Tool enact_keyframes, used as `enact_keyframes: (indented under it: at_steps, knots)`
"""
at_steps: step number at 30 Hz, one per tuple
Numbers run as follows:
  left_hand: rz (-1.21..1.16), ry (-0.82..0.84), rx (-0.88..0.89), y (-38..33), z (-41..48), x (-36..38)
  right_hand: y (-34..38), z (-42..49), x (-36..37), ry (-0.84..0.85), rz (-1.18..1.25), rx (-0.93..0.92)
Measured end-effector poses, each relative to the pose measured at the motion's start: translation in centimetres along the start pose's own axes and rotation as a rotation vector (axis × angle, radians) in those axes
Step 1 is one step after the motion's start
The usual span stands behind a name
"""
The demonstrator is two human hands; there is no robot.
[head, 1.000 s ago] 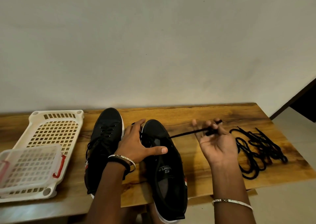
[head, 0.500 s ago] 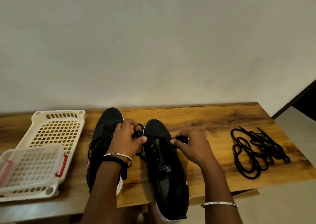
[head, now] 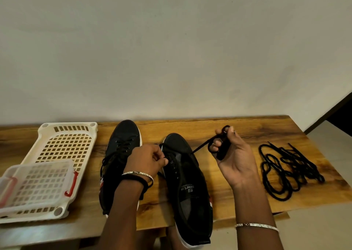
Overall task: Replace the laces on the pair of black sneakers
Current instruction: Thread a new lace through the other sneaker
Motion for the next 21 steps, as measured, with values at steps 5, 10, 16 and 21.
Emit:
enact_keyframes:
  at_steps: [5, 10, 16, 21]
  knots:
    - [-0.279, -0.004, 0.005, -0.2, 0.0, -0.5, 0.8, -0.1, -1.5, -0.232, -0.274, -0.117]
    - [-0.725, -0.014, -0.093, -0.8, 0.3, -1.3, -1.1, 0.4, -1.1, -0.091, -1.375, -0.183]
    - [-1.144, -0.102, -0.059, -1.7, 0.0, -2.7, -2.4, 1.1, -1.3, 0.024, -1.574, -0.198]
    - [-1.218, -0.186, 0.004, -1.3, 0.4, -3.0, -1.9, 0.4, -1.4, -0.157, -0.829, -0.044]
Point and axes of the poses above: each hand's wrist, its own z-axis towards the middle knuckle, its own x-axis out of the palm, y = z × x, the point moved 3 cm from there along z, towards the middle knuckle, and after that the axes turned 4 degrees about -z, right-handed, at the moved point
